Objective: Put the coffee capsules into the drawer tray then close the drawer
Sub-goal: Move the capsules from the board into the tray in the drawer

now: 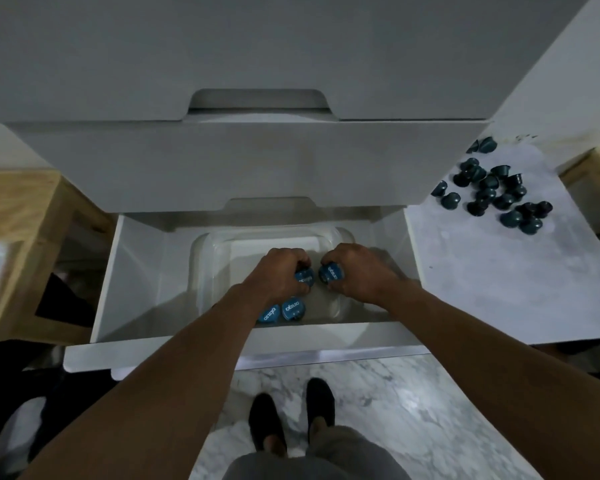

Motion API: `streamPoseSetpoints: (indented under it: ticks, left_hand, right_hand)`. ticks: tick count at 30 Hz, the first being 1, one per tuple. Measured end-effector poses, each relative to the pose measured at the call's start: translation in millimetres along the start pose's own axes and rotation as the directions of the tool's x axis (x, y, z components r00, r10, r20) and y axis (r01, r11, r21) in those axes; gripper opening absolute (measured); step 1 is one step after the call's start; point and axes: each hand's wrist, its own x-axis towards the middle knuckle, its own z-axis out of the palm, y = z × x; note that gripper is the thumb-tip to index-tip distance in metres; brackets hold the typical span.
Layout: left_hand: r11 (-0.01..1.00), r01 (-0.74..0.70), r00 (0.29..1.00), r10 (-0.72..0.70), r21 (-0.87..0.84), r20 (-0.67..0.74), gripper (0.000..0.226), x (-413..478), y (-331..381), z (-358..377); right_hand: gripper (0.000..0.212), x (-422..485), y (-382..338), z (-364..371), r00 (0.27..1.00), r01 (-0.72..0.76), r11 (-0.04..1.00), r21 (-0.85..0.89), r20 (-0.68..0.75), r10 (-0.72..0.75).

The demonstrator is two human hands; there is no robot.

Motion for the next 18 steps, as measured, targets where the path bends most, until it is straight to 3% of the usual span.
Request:
streamPoseSetpoints:
  ticks: [5, 10, 18]
  left_hand:
    - [0.998, 0.042, 0.999, -0.040, -0.051, 0.025, 0.047, 2, -3, -1]
    - [0.997, 0.066, 0.998, -0.065, -0.048, 0.013, 0.026, 3, -5, -4]
    - [0.998, 0.051, 0.992, -0.054, 0.037, 0.113, 0.023, 0, 4, -2]
  right_hand:
    - [0.049, 2, 8, -4, 0.999, 0.014, 1.000, -0.004, 0.037, -0.014]
    - [0.033, 3, 12, -4, 0.998, 0.056, 0.998, 0.001, 0.033, -0.056]
    - [0.031, 0, 16, -5, 0.992, 0.092, 0.995, -0.032, 0.090, -0.089]
